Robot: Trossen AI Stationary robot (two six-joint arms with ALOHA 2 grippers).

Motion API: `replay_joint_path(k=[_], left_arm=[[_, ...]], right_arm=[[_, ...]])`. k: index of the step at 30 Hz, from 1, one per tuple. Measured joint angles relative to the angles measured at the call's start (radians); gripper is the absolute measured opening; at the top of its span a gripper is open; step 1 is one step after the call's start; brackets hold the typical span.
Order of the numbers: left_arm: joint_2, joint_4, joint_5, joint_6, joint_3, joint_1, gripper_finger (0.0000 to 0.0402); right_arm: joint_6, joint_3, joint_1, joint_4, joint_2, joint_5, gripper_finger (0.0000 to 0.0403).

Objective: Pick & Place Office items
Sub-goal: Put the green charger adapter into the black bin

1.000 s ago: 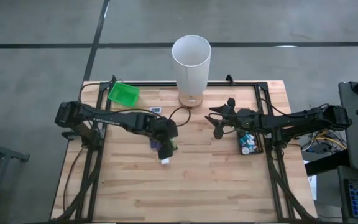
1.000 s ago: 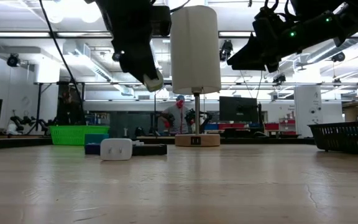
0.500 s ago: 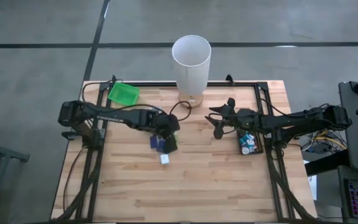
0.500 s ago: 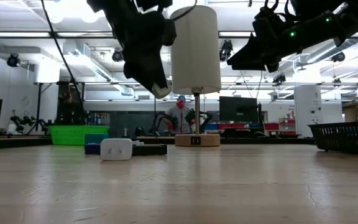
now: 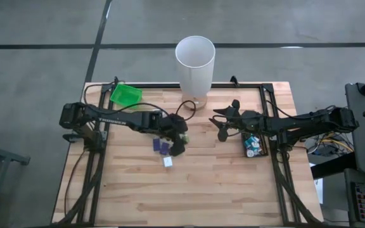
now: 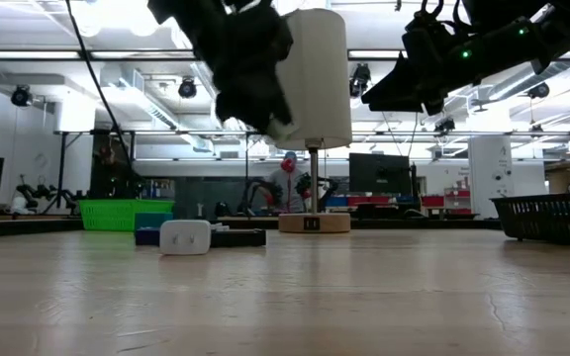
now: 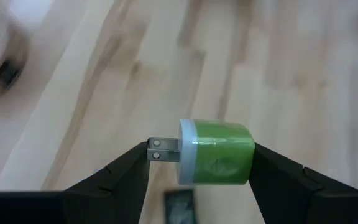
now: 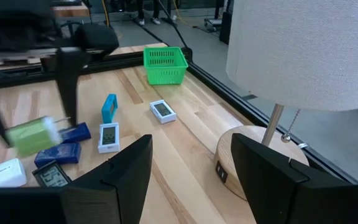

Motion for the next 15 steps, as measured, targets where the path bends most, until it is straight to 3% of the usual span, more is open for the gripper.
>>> replay_joint_path(k=[7, 15], left_arm=[[0.000, 0.198, 0.035, 0.086, 0.000, -0.013, 0.0243], [0.000, 0.221, 0.037, 0.131, -0.001, -0.014, 0.0243]], right_arm=[[0.000, 0.000, 0.000, 0.000, 0.000, 0.000, 0.0217], [0.000, 0.000, 0.000, 0.000, 0.000, 0.000, 0.0217]])
